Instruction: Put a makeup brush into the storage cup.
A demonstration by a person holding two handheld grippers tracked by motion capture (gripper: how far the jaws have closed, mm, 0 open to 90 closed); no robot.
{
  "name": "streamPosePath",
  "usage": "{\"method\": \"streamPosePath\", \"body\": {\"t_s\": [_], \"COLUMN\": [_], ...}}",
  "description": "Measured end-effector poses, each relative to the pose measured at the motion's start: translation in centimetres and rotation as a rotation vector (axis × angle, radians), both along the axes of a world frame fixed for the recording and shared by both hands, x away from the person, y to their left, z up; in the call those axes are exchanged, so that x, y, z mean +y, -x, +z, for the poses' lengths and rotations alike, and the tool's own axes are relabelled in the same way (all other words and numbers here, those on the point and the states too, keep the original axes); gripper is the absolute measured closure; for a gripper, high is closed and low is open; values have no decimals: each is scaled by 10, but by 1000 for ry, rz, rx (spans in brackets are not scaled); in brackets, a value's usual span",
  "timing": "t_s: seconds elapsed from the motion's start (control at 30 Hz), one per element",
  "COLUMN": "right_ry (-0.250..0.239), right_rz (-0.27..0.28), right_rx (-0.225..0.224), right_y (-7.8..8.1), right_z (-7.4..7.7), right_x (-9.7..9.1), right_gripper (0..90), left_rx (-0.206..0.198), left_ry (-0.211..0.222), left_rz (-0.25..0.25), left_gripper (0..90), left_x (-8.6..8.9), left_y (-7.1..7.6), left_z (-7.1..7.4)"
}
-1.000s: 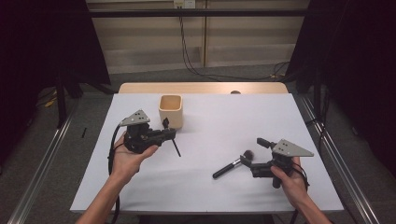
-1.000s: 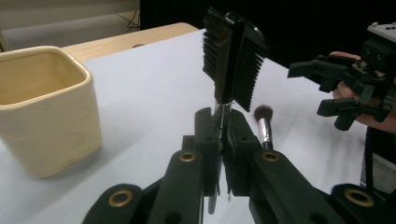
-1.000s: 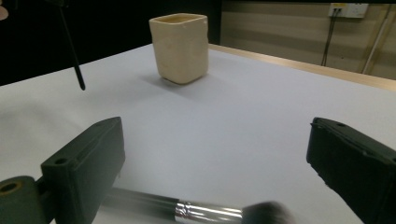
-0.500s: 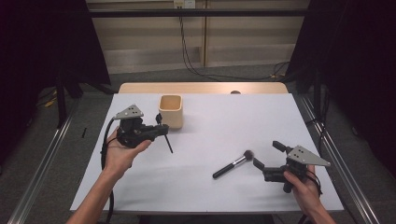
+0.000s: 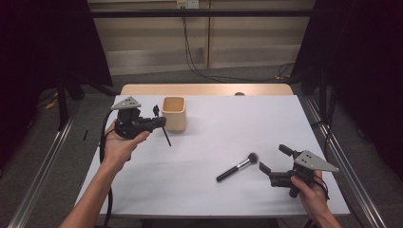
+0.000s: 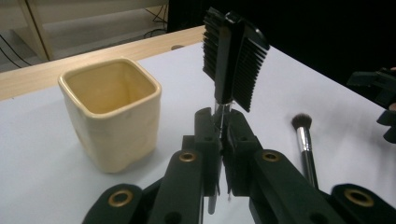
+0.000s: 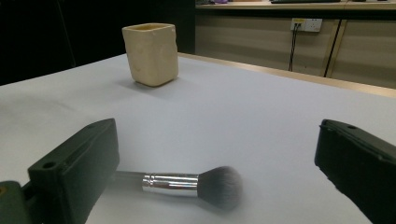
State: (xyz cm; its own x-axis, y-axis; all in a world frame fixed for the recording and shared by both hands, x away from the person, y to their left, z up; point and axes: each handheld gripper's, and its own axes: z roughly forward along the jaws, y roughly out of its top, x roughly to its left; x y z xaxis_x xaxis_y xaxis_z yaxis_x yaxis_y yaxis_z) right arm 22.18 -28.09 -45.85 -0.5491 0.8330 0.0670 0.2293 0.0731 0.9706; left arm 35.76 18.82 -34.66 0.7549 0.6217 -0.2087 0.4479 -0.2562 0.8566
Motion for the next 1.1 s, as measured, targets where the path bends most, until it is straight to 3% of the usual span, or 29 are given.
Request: {"method": "streamPosePath", "body": {"t_s": [0.27, 0.57, 0.67, 0.93, 1.1], "right_ry": [-2, -6, -6, -5, -8], "right_rz": [17, 17, 17, 21, 22], "right_rx": [3, 9, 11, 7, 6], "right_y": [3, 2, 2, 3, 3], "right_z": [0, -1, -1, -1, -1], "right_x": [2, 1, 0, 0, -2], "right_gripper": [0, 0, 0, 0, 0], "left_rx": [-16, -54, -58, -82, -111], "left_ry": [35, 39, 64, 45, 60], "left_rz": [46, 95, 112, 159, 180], "left_gripper": [856, 856, 855, 856, 856], "left_x": [0, 2, 4, 2, 3], "left_y": [-12, -27, -31, -45, -51], "left_z": [5, 14, 16, 21, 28]}}
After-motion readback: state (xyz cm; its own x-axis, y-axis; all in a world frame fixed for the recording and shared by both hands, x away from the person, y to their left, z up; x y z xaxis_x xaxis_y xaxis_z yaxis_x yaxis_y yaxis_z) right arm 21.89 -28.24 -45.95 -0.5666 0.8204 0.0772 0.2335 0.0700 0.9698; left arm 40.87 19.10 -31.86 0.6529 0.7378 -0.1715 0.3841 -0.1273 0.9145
